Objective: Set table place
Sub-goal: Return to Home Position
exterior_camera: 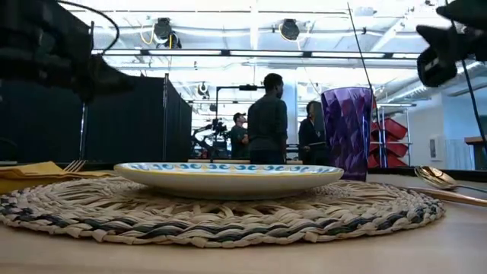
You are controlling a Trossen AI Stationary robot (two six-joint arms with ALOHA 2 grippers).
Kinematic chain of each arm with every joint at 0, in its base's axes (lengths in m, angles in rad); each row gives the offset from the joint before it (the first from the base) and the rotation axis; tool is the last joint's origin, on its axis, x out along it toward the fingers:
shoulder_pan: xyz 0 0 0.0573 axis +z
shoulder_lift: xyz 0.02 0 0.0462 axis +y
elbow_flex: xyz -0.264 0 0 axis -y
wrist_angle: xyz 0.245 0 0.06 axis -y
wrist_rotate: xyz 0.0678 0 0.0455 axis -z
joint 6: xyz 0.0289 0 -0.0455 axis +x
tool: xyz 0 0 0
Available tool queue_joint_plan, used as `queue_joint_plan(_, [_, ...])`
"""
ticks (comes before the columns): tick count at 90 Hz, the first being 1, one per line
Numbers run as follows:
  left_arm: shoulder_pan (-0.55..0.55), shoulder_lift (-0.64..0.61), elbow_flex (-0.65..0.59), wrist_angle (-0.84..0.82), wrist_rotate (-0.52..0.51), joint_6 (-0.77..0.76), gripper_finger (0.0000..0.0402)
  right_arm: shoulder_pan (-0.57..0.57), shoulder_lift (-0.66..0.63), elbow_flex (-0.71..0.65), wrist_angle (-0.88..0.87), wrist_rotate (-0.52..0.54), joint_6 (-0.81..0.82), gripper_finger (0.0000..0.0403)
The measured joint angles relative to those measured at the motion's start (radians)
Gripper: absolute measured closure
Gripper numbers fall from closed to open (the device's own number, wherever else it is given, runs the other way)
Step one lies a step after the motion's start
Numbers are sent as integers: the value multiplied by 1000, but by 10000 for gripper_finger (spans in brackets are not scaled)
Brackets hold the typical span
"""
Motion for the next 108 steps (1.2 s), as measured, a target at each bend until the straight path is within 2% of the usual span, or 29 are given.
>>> queue_joint_plan(13, [0, 0, 0, -13, 38, -5, 314, 1, 0, 2, -39, -20, 38, 280])
queue_joint_plan(22, [0, 0, 0, -12, 56, -5, 314, 1, 0, 2, -44, -44, 9, 280])
queue_joint_plan(28, [0, 0, 0, -13, 103, -1, 314, 1, 0, 2, -44, -44, -20, 280])
queue_joint_plan(37, [-1, 0, 0, -19, 175, 14, 314, 1, 0, 2, -44, -43, -149, 280])
queue_joint_plan(49, [-1, 0, 0, -29, 182, 14, 314, 1, 0, 7, -55, -28, -371, 280])
queue_joint_plan(59, [-1, 0, 0, -28, 188, 15, 314, 1, 0, 10, -30, 47, -320, 280])
queue_joint_plan(69, [-1, 0, 0, -20, 233, 15, 314, 1, 0, 11, 25, 60, -226, 280])
queue_joint_plan(81, [-1, 0, 0, -18, 248, 20, 314, -1, 0, 11, 75, 93, -206, 280])
queue_joint_plan(95, [5, 0, 0, -21, 238, 33, 314, -2, 0, 11, 81, -28, -152, 280])
queue_joint_plan(108, [35, 0, 0, -22, 227, 14, 314, -13, 0, 12, 133, -281, -80, 280])
